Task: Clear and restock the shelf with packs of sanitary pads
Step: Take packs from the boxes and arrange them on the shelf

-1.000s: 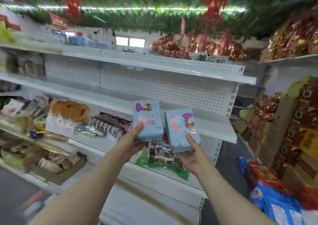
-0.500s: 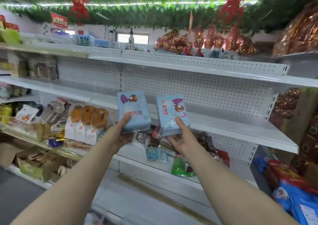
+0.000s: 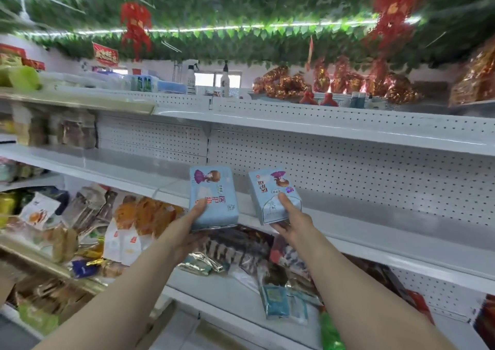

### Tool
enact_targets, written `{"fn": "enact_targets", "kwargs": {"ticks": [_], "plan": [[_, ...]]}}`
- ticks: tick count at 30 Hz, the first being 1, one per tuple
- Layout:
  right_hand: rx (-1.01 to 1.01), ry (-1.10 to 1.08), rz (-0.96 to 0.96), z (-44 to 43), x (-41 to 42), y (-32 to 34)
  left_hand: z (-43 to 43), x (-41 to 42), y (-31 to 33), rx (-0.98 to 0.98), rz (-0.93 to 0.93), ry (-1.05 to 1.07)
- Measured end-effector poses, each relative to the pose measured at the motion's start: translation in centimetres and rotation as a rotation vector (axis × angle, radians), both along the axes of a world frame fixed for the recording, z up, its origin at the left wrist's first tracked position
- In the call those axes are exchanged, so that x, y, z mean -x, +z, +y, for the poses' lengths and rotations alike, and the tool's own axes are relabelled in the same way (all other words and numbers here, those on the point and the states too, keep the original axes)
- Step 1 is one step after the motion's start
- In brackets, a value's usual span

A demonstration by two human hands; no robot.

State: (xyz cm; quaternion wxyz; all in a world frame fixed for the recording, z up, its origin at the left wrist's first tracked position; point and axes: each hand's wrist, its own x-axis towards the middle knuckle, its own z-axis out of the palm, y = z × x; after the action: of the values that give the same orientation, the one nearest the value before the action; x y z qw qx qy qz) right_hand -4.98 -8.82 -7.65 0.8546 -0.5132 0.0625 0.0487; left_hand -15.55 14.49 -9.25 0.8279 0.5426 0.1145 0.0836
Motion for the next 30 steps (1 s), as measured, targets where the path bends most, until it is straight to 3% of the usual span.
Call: {"fn": "enact_targets", "kwargs": {"ticks": [7, 14, 24, 26, 28, 30], "plan": [[0.05, -0.056, 0.07, 5.3, -8.2, 0.3, 6.6, -8.1, 0.9, -0.035, 0.035, -0.046], [0.11, -0.173, 0.126, 6.4, -11.3, 0.0, 10.7, -15.2, 0.9, -0.058, 0.007, -0.104], [0.401, -0.407, 0.218, 8.8, -13.5, 0.2, 13.8, -25.6, 1.7, -0.069, 0.003, -0.389], [0.596, -0.524, 0.253, 9.3, -13.5, 0.1, 14.3, -26.9, 1.4, -0.078, 0.003, -0.453], [1.003, -0.643, 0.349, 9.8, -13.0, 0.1, 14.6, -27.7, 1.2, -0.071, 0.002, -0.53], [1.243, -0.768, 0.289, 10.9, -12.6, 0.7, 15.0, -28.3, 0.9, -0.058, -0.002, -0.589]]}}
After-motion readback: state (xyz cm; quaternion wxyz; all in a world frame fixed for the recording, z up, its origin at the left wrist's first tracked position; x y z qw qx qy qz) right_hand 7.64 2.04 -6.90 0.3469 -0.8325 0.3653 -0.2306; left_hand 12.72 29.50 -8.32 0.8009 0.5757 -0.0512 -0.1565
